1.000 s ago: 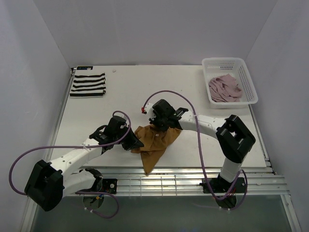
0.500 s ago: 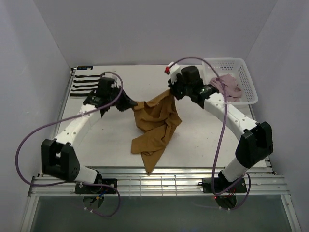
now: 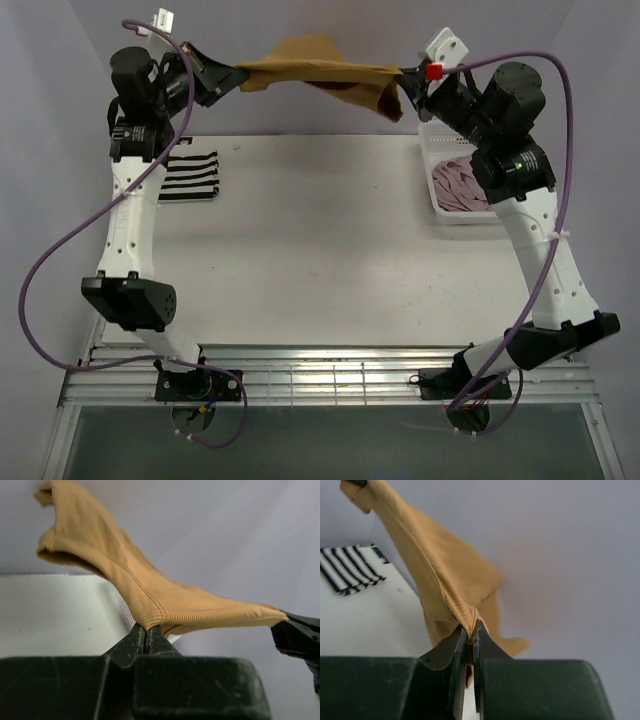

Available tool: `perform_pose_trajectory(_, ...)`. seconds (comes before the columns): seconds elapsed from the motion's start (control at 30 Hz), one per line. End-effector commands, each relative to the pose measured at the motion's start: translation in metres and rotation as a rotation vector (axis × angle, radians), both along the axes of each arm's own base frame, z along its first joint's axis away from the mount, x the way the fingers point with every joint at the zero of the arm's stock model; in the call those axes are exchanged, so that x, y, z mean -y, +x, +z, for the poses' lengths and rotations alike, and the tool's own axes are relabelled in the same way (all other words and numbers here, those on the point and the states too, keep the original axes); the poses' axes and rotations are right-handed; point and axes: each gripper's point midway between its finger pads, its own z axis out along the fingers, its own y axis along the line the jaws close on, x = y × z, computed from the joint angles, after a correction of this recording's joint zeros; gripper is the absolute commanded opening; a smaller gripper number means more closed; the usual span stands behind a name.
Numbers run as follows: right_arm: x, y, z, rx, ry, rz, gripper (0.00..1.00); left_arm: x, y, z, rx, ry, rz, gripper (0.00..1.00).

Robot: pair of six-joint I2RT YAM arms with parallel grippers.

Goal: Fold and stack the tank tops

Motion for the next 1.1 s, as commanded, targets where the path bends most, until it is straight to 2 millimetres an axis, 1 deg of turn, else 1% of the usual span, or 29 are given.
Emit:
perform_pose_trajectory(0.0,-0.008,-0.025,-0.028,0.027,-0.086,0.095,0.08,0.001,-0.057,0.019,0.15,0.053,-0.055,0.0)
perform_pose_trajectory(0.03,-0.01,-0.023,-0.065,-0.059,-0.121,0.108,0.08,0.001,-0.062,0.006,0.136,0.07,-0.061,0.0)
perform_pose_trajectory(0.07,-0.009,-0.035,-0.079,-0.094,-0.134,0.125,0.08,0.002,-0.06,-0.044,0.029,0.085,-0.076,0.0)
perform_pose_trajectory(0.1,-0.01,-0.042,-0.105,-0.167,-0.153,0.147,0.09,0.003,-0.068,-0.067,0.015,0.116,-0.099,0.0)
perform_pose_trajectory(0.13,-0.014,-0.047,-0.164,-0.297,-0.184,0.176,0.1,0.003,-0.088,-0.076,0.011,0.122,-0.105,0.0)
perform_pose_trajectory(0.17,-0.016,-0.065,-0.18,-0.334,-0.185,0.19,0.11,0.003,-0.096,-0.152,-0.154,0.126,-0.12,0.0)
perform_pose_trajectory(0.2,-0.018,-0.073,-0.207,-0.391,-0.192,0.186,0.11,0.003,-0.107,-0.179,-0.191,0.13,-0.122,0.0)
perform_pose_trajectory(0.23,-0.014,-0.083,-0.27,-0.517,-0.228,0.16,0.13,0.0,-0.125,-0.197,-0.217,0.132,-0.11,0.0)
perform_pose_trajectory(0.27,-0.023,-0.103,-0.287,-0.552,-0.23,0.19,0.14,-0.003,-0.145,-0.264,-0.369,0.136,-0.099,0.0)
perform_pose_trajectory(0.3,-0.028,-0.118,-0.312,-0.649,-0.206,0.196,0.18,-0.007,-0.157,-0.29,-0.44,0.134,-0.065,0.0)
perform_pose_trajectory(0.33,-0.033,-0.134,-0.335,-0.713,-0.216,0.214,0.22,-0.008,-0.174,-0.301,-0.461,0.124,-0.058,0.05)
perform_pose_trajectory(0.37,-0.042,-0.165,-0.377,-0.816,-0.261,0.248,0.27,-0.009,-0.188,-0.319,-0.506,0.117,-0.058,0.1)
perform_pose_trajectory(0.4,-0.047,-0.182,-0.395,-0.917,-0.244,0.239,0.34,-0.01,-0.211,-0.352,-0.603,0.113,-0.059,0.11)
perform_pose_trajectory(0.43,-0.053,-0.2,-0.409,-0.973,-0.262,0.275,0.38,-0.014,-0.22,-0.36,-0.642,0.116,-0.032,0.26)
perform_pose_trajectory(0.47,-0.06,-0.229,-0.426,-1.037,-0.314,0.318,0.51,-0.018,-0.229,-0.356,-0.624,0.134,-0.012,0.44)
perform_pose_trajectory(0.5,-0.062,-0.242,-0.432,-1.099,-0.312,0.31,0.57,-0.023,-0.243,-0.362,-0.693,0.157,0.014,0.64)
perform_pose_trajectory(0.53,-0.062,-0.254,-0.436,-1.132,-0.329,0.333,0.64,-0.036,-0.242,-0.363,-0.697,0.196,0.103,0.97)
perform_pose_trajectory(0.57,-0.062,-0.263,-0.437,-1.153,-0.334,0.339,0.76,-0.043,-0.244,-0.351,-0.669,0.199,0.15,0.98)
perform_pose_trajectory(0.6,-0.064,-0.264,-0.433,-1.163,-0.318,0.341,0.87,-0.048,-0.246,-0.342,-0.678,0.204,0.192,0.98)
perform_pose_trajectory(0.67,-0.066,-0.263,-0.418,-1.162,-0.287,0.341,0.9,-0.047,-0.244,-0.324,-0.64,0.182,0.194,0.98)
perform_pose_trajectory(0.7,-0.069,-0.257,-0.402,-1.133,-0.264,0.33,0.9,-0.045,-0.242,-0.317,-0.628,0.175,0.187,0.98)
perform_pose_trajectory(0.77,-0.066,-0.233,-0.386,-1.08,-0.207,0.206,0.9,-0.041,-0.237,-0.301,-0.6,0.167,0.158,0.98)
perform_pose_trajectory(0.8,-0.066,-0.222,-0.372,-1.045,-0.17,0.16,0.9,-0.04,-0.233,-0.305,-0.621,0.169,0.155,0.98)
perform_pose_trajectory(0.83,-0.06,-0.206,-0.368,-1.022,-0.141,0.066,0.9,-0.039,-0.229,-0.302,-0.618,0.168,0.146,0.98)
perform_pose_trajectory(0.9,-0.052,-0.187,-0.358,-1.004,-0.087,-0.024,0.9,-0.032,-0.224,-0.303,-0.62,0.158,0.105,0.98)
perform_pose_trajectory(0.93,-0.051,-0.177,-0.35,-0.994,-0.058,-0.05,0.9,-0.029,-0.22,-0.31,-0.651,0.154,0.087,0.98)
perform_pose_trajectory(1.0,-0.04,-0.155,-0.35,-1.027,0.0,-0.119,0.9,-0.016,-0.216,-0.312,-0.652,0.135,0.034,0.98)
perform_pose_trajectory(1.03,-0.042,-0.152,-0.351,-1.058,0.013,-0.097,0.9,-0.01,-0.213,-0.32,-0.675,0.141,0.016,0.98)
perform_pose_trajectory(1.07,-0.033,-0.134,-0.355,-1.086,0.034,-0.138,0.9,-0.003,-0.212,-0.323,-0.68,0.146,0.002,0.98)
